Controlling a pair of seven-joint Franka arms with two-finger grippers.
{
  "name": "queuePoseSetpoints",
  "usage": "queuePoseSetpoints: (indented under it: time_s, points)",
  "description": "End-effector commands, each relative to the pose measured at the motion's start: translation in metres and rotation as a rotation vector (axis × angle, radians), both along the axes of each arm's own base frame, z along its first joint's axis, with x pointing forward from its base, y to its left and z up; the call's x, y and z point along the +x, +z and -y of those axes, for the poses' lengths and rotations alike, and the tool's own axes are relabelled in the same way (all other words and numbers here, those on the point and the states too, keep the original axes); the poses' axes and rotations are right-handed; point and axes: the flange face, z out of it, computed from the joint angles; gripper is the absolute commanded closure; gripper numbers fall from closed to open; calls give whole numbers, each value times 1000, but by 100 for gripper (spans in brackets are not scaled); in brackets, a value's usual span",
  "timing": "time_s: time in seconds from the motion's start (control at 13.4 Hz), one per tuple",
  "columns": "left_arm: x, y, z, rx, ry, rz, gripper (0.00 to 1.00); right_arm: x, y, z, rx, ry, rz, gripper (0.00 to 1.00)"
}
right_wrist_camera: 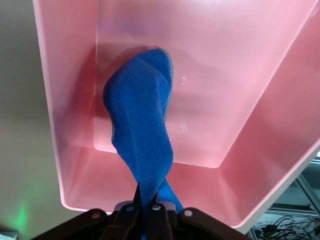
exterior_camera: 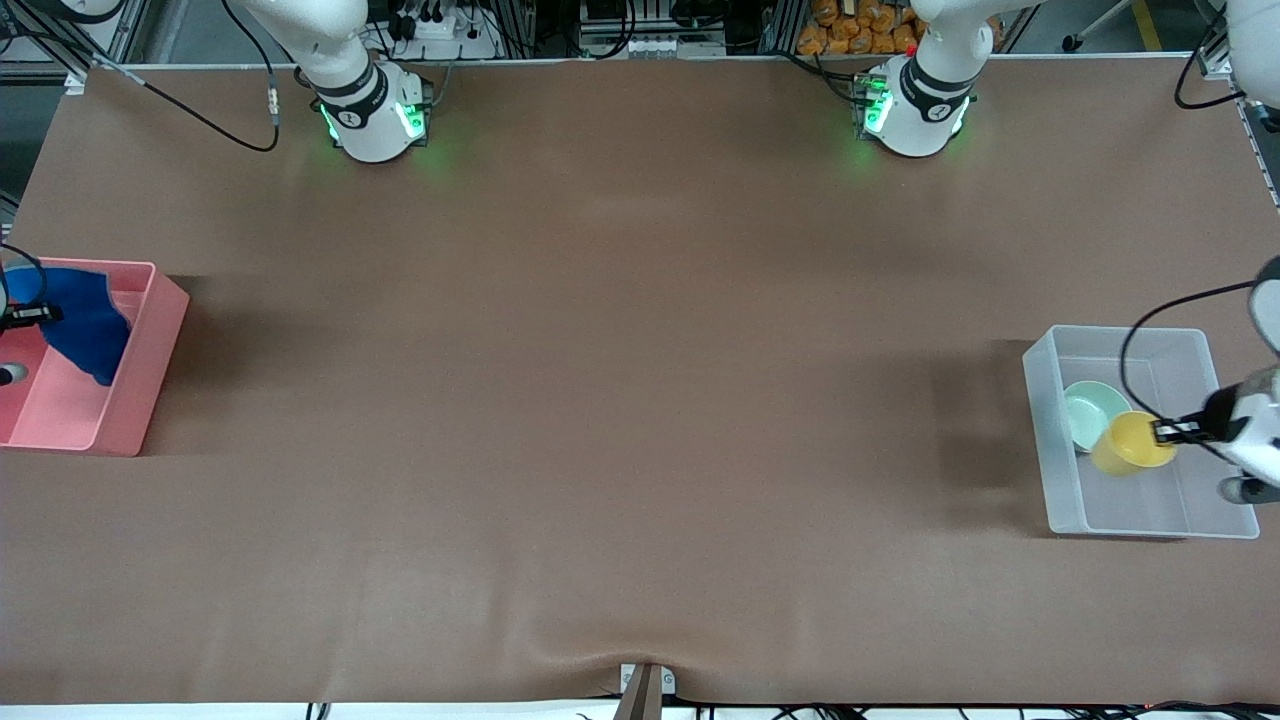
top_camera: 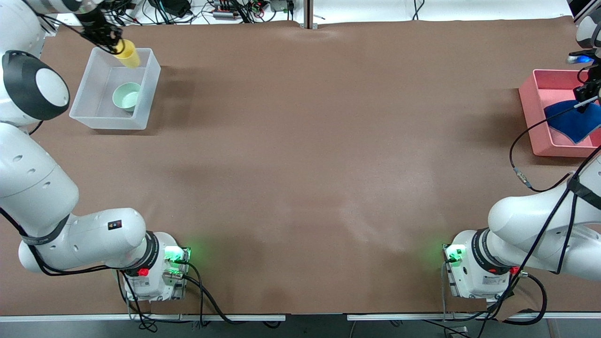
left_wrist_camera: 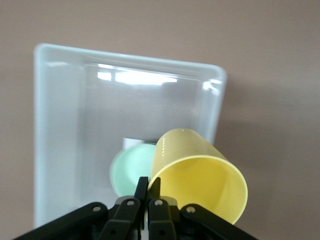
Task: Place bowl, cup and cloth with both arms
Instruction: 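Lower the cup into the clear bin while the right gripper drops cloth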
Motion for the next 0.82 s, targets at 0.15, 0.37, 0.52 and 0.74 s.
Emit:
queuePoseSetpoints:
  time_s: [0.15,0.37,0.52,0.74]
  points:
    - [32,-37,-46,-16,-19,59,100,-7,-16,9,41,-10,1,100]
    - [35,-86,-49,-28,-19,45,100,-8,-30,17,58,13,23,100]
    - [35,-95,-47,-50,-10,39,100,-6,-36,19,56,24,36,100]
    - [37,-117,-40,-74,-9,31,100,-6,-47,24,56,38,52,100]
